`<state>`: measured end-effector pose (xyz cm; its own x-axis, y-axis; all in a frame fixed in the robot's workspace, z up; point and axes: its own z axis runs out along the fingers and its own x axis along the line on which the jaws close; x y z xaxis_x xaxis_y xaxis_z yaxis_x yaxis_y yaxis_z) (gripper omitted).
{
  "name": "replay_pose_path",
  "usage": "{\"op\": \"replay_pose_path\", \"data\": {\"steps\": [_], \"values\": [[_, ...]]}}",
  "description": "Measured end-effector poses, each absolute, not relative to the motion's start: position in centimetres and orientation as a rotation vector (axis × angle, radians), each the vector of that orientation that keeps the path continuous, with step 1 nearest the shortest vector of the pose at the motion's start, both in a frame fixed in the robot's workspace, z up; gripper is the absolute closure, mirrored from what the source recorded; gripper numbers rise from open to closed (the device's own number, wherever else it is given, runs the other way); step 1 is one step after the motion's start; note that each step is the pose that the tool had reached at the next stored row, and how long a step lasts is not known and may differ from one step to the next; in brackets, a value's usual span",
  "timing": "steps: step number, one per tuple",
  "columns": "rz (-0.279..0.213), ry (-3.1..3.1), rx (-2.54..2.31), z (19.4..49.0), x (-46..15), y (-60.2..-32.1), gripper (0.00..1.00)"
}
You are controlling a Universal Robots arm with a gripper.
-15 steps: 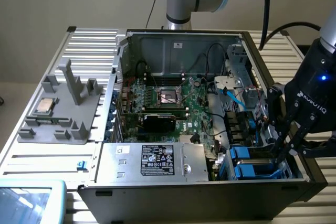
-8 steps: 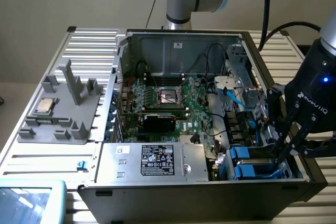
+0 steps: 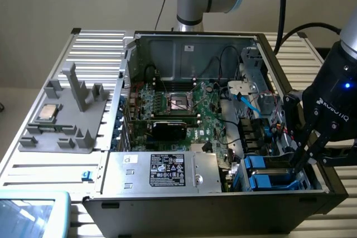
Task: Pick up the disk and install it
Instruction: 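Insert the first disk wire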
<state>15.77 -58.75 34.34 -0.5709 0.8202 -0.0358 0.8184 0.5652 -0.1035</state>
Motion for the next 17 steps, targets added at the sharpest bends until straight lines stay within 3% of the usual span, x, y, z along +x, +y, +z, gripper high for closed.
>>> {"op": "replay_pose_path", "data": {"steps": [17], "values": [[0.196,-2.724,-1.457,34.34,15.47,-58.74,0.84]]}}
